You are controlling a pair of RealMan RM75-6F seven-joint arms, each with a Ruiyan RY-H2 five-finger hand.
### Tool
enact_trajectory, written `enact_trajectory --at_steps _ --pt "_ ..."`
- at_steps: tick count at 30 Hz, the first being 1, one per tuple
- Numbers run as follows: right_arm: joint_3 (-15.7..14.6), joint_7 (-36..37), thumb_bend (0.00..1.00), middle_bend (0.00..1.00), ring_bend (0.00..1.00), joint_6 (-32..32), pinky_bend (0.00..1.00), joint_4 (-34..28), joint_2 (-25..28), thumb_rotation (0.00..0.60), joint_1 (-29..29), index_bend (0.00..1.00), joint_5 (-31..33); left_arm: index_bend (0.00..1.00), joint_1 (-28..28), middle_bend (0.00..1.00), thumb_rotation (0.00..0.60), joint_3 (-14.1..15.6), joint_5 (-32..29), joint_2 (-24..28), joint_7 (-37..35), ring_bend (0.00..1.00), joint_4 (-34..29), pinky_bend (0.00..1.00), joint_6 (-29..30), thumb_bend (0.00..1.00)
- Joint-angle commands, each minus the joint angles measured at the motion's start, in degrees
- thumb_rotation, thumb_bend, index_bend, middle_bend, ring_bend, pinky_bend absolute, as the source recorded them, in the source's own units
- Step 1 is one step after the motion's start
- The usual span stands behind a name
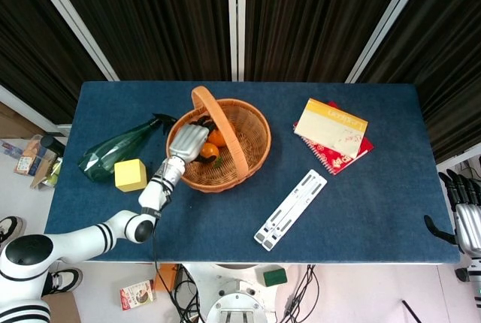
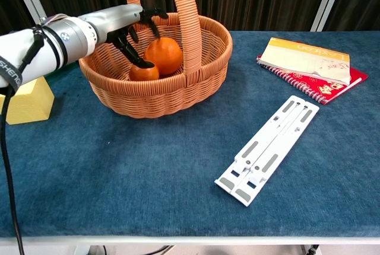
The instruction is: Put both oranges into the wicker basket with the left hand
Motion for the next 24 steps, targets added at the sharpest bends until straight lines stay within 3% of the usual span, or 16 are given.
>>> enact_trajectory --at_steps 1,6,9,13,16,19,24 --pt "0.0 0.0 0.31 0.00 0.00 0.2 0.00 0.0 0.0 0.600 -0.1 0.00 -0.1 0.05 0.4 0.05 0.600 0.6 0.7 1.0 0.3 0.06 -1.9 0.26 1.2 0.15" --pt "-0.1 0.1 0.31 0.00 0.00 0.7 0.00 0.0 0.0 0.600 -0.3 0.00 -0.3 0.06 2.4 0.05 0.600 1.9 0.4 5.9 3.5 0.06 -10.0 0.26 3.5 0.15" --pt "-0.1 -0.1 0.31 0.00 0.00 0.7 0.00 -0.1 0.0 0.600 -0.3 0.00 -0.3 0.10 5.2 0.07 0.600 3.8 0.7 11.1 7.0 0.06 -18.6 0.25 6.8 0.16" --pt "-0.1 -0.3 0.31 0.00 0.00 0.8 0.00 -0.2 -0.1 0.600 -0.3 0.00 -0.4 0.16 11.1 0.10 0.600 8.4 1.4 19.8 12.8 0.08 -31.9 0.26 13.2 0.17" --pt "-0.1 -0.7 0.31 0.00 0.00 0.7 0.00 -0.3 -0.2 0.600 -0.3 0.00 -0.4 0.17 17.3 0.12 0.600 13.7 4.5 26.7 16.6 0.08 -41.6 0.27 20.6 0.17" --pt "-0.2 -1.1 0.31 0.00 0.00 0.6 0.00 -0.4 -0.3 0.600 -0.2 0.00 -0.5 0.18 24.0 0.13 0.600 19.3 11.9 29.9 17.6 0.08 -43.8 0.27 29.1 0.17" --pt "-0.3 -1.9 0.31 0.00 0.00 1.3 0.00 -0.7 -0.7 0.600 -0.4 0.00 -1.0 0.20 33.1 0.13 0.600 27.1 21.1 31.3 14.6 0.08 -38.3 0.26 37.9 0.17"
